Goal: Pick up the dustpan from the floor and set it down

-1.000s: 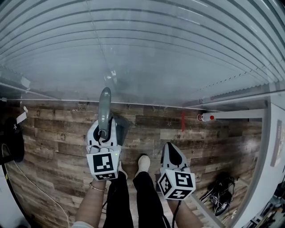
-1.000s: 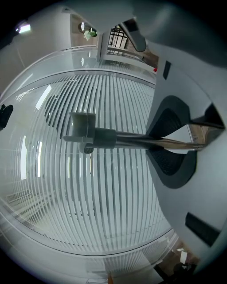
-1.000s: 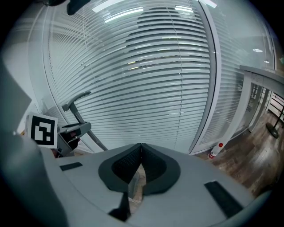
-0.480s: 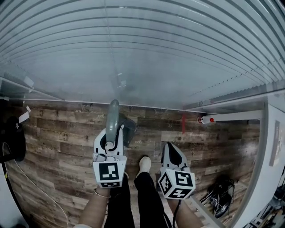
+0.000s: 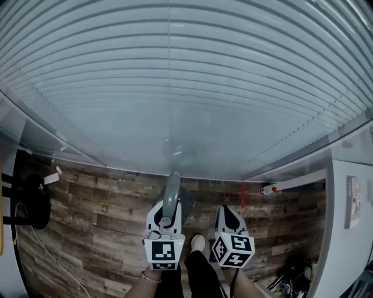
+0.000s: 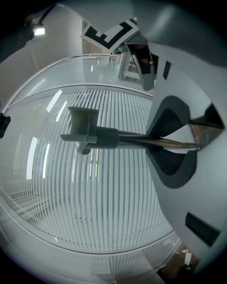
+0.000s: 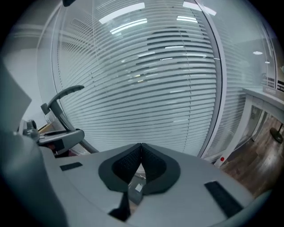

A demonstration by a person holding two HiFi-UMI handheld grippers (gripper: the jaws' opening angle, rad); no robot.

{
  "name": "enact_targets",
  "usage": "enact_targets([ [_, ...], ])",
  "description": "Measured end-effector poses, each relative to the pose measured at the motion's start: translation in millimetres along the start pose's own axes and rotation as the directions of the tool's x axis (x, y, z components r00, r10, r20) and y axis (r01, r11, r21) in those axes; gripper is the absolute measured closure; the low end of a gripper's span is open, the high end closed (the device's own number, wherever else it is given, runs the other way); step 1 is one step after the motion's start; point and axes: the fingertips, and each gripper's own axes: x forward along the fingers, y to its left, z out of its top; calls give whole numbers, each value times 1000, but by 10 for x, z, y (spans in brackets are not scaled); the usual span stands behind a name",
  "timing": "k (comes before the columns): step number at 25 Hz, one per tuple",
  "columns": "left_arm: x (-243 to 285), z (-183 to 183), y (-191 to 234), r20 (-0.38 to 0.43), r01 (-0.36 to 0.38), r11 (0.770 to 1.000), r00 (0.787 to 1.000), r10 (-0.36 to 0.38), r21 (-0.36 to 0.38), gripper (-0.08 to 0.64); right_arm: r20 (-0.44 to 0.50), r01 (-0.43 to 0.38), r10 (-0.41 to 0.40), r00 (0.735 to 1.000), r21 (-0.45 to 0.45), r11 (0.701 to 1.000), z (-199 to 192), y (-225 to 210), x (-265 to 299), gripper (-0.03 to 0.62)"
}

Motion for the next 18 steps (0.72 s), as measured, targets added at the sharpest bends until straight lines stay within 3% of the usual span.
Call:
enact_targets([
  [3,-105,277,-17,-18,7,1000,1000,-7,-2,465,33,-9,11,999,-36,999,313,98,-173,560],
  [10,-167,1176,256,48,15,1000,999,-15,-6,465,178,-32,47,983,-84,996,1314,433,-359,560],
  [14,-387,1414,277,27,21,1000,999,-21,-9,465,214,-61,89,973,-134,989,1624,678,-564,560],
  [18,-443,1739,310,78,19,999,997,-21,32,465,297,-76,128,946,-182,980,2066,877,-642,560],
])
